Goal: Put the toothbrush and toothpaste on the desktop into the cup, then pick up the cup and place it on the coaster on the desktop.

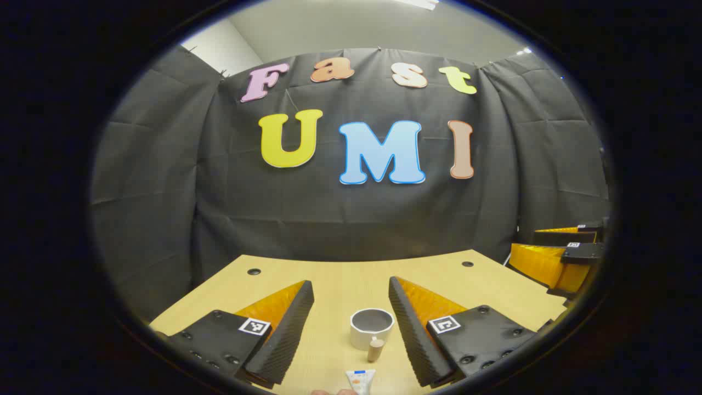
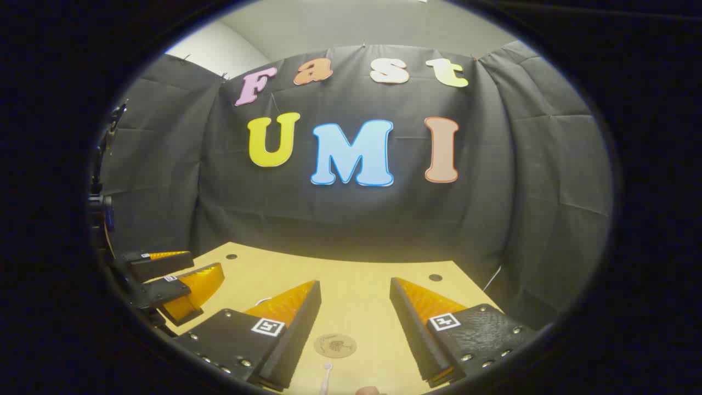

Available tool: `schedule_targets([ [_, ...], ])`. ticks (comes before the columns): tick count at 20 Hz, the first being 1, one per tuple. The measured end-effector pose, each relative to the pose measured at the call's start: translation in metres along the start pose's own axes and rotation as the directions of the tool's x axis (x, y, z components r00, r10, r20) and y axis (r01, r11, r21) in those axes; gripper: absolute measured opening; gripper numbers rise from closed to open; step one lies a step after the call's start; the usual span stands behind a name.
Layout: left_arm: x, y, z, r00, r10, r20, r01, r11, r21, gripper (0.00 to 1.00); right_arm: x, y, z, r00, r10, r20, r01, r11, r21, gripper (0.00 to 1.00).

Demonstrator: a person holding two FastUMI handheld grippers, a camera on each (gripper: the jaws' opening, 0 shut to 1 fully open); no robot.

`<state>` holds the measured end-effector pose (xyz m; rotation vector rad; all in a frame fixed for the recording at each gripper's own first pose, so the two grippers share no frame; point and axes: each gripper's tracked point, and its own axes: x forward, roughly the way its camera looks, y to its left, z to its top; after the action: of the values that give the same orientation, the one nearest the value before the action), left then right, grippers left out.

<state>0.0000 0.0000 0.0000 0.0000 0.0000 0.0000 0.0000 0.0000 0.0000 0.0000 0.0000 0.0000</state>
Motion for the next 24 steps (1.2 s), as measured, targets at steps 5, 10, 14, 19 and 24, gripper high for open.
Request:
schedule_targets([
  [5,0.001,-0.002,0.002,1.0,-0.003,0.003,0.003,1.0,-0.012,0.89,0.0,-0.002,-0.001,1.0,-0.005,-0.009,0.005,0.999,0.032,0.81],
  [10,0.0,-0.004,-0.003,1.0,-0.018,-0.022,0.018,1.0,-0.005,0.89,0.001,-0.007,-0.008,0.999,-0.016,-0.047,0.019,0.997,0.072,0.81],
  [14,-0.003,-0.009,-0.01,0.997,-0.044,-0.062,0.044,0.999,-0.011,0.9,0.003,-0.01,-0.019,0.995,-0.015,-0.1,0.025,0.994,0.102,0.81],
  [19,-0.02,-0.02,-0.033,0.976,-0.095,-0.198,0.089,0.995,-0.042,0.87,0.003,-0.006,-0.049,0.972,0.013,-0.234,0.016,0.992,0.123,0.81],
  [24,-0.039,-0.02,-0.055,0.937,-0.108,-0.333,0.095,0.994,-0.057,0.87,0.002,0.004,-0.093,0.916,0.069,-0.395,0.007,0.982,0.187,0.81],
])
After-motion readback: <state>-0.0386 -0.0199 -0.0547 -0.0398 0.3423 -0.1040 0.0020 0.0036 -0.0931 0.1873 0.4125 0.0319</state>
